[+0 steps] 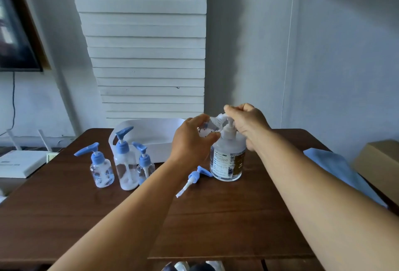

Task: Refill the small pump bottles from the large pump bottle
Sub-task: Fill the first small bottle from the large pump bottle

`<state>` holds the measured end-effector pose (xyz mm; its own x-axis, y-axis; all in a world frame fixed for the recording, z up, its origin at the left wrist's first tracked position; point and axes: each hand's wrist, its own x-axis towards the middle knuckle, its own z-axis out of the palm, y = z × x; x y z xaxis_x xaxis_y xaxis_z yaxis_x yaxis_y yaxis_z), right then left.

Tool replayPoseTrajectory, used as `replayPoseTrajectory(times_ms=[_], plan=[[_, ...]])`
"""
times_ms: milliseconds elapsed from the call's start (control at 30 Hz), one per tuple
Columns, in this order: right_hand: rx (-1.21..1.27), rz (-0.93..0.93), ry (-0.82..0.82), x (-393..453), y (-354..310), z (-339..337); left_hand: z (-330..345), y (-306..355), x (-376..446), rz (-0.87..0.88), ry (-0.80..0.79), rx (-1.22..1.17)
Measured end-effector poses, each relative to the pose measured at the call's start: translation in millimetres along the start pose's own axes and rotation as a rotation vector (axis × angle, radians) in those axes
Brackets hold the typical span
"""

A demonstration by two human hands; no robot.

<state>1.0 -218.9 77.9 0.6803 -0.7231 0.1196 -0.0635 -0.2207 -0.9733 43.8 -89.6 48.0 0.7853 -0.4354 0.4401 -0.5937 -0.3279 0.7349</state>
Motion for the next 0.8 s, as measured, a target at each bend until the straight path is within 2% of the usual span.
replayPoseTrajectory(times_ms=[200, 433, 600, 800], plan=[[0.061, 0.015, 0.060, -4, 20, 9, 2, -2, -5, -0.003, -0.023, 0.025], [-0.013, -0.013, 0.030, 3, 1, 2, -6, 7, 3, 0.014, 0.000, 0.053], [-0.059, 0.006, 0.100, 1, 21, 13, 0, -1, -3, -0.011, -0.012, 0.056], [-0.093, 0.011, 0.035, 5, 1, 2, -7, 5, 5, -0.011, -0.017, 0.025]])
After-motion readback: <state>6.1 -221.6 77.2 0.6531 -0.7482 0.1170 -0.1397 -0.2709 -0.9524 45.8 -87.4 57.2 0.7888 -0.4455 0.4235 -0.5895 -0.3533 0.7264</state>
